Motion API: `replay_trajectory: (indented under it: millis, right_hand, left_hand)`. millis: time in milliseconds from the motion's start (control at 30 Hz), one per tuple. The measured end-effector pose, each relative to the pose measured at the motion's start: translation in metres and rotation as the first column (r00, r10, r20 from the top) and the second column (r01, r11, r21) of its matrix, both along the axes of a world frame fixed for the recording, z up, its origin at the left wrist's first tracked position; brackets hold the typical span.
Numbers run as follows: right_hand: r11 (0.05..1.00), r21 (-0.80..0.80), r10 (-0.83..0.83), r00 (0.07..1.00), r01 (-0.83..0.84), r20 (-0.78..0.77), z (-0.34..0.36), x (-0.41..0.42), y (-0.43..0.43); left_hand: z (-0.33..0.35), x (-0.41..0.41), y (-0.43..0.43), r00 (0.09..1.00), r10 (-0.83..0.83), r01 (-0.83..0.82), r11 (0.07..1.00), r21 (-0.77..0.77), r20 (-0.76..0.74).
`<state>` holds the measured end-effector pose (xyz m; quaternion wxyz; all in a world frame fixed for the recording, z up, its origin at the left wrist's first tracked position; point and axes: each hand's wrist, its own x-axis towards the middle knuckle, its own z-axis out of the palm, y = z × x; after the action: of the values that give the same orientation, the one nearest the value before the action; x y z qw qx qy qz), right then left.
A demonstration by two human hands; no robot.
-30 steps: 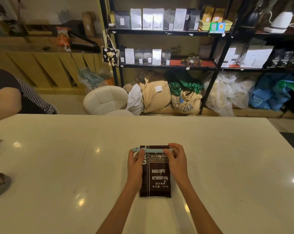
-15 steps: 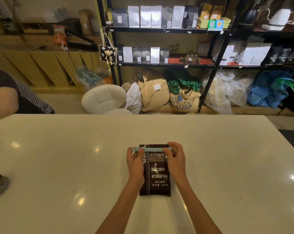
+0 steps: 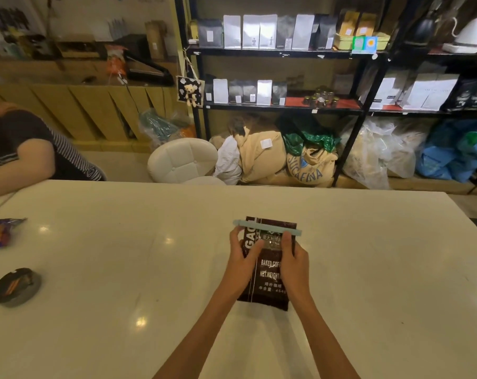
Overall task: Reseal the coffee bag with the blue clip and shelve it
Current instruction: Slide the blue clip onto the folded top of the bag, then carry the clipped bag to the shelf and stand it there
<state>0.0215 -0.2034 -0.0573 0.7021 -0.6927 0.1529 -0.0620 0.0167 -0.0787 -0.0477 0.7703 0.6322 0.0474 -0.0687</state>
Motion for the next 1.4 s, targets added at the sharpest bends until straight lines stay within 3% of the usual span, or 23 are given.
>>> replay_trajectory:
  millis: [100,200,267,400,533,733,833,933,1000,1067,1167,1300,1400]
  right_hand:
    - [1.000,-0.021,0.010,1.000,-0.009,0.011,0.016,-0.003,0.003]
    - [0.990,0.116,0.082,0.995,-0.076,-0.048,0.026,-0.017,0.008]
    - [0.988,0.118,0.104,0.994,-0.098,-0.046,0.027,-0.028,0.008]
    - [0.982,-0.187,0.014,1.000,-0.012,0.008,0.022,-0.058,-0.006]
    - [0.896,-0.370,-0.265,0.964,0.244,-0.008,0.020,-0.099,-0.049]
    - [0.749,-0.385,-0.579,0.815,0.539,0.015,0.023,-0.174,-0.157]
    - [0.660,-0.379,-0.706,0.708,0.649,-0.017,0.027,-0.225,-0.227]
    - [0.467,-0.471,-0.836,0.547,0.748,0.040,0.031,-0.280,-0.293]
    - [0.377,-0.457,-0.893,0.447,0.806,0.052,0.032,-0.309,-0.336]
    - [0.405,-0.319,-0.906,0.422,0.857,-0.017,0.032,-0.328,-0.374]
    - [0.567,-0.088,-0.823,0.567,0.819,-0.035,0.034,-0.337,-0.418]
    - [0.805,-0.045,-0.592,0.806,0.591,-0.005,0.032,-0.329,-0.466]
    - [0.868,-0.013,-0.496,0.868,0.496,0.008,0.031,-0.311,-0.493]
  left_hand:
    - [0.000,-0.016,0.004,0.999,-0.028,0.030,0.998,0.060,-0.039]
    - [0.004,-0.023,0.011,0.998,0.031,-0.039,0.982,0.186,0.047]
    - [0.005,-0.022,0.011,0.995,0.040,-0.061,0.965,0.256,0.088]
    - [0.003,-0.024,-0.007,0.993,-0.039,0.005,0.958,0.286,0.111]
    - [0.002,-0.047,-0.058,0.981,-0.169,0.133,0.948,0.290,0.100]
    - [0.009,-0.099,-0.175,0.896,-0.443,0.421,0.872,0.250,0.037]
    - [0.018,-0.138,-0.248,0.783,-0.622,0.608,0.773,0.180,0.026]
    - [0.018,-0.187,-0.318,0.620,-0.784,0.767,0.616,0.180,0.043]
    - [0.016,-0.214,-0.362,0.563,-0.825,0.807,0.563,0.179,0.051]
    - [0.016,-0.233,-0.401,0.559,-0.829,0.818,0.557,0.143,0.026]
    - [0.018,-0.235,-0.447,0.589,-0.806,0.783,0.587,0.207,0.055]
    - [0.017,-0.204,-0.492,0.637,-0.759,0.706,0.644,0.293,0.133]
    - [0.018,-0.179,-0.523,0.630,-0.764,0.708,0.639,0.301,0.141]
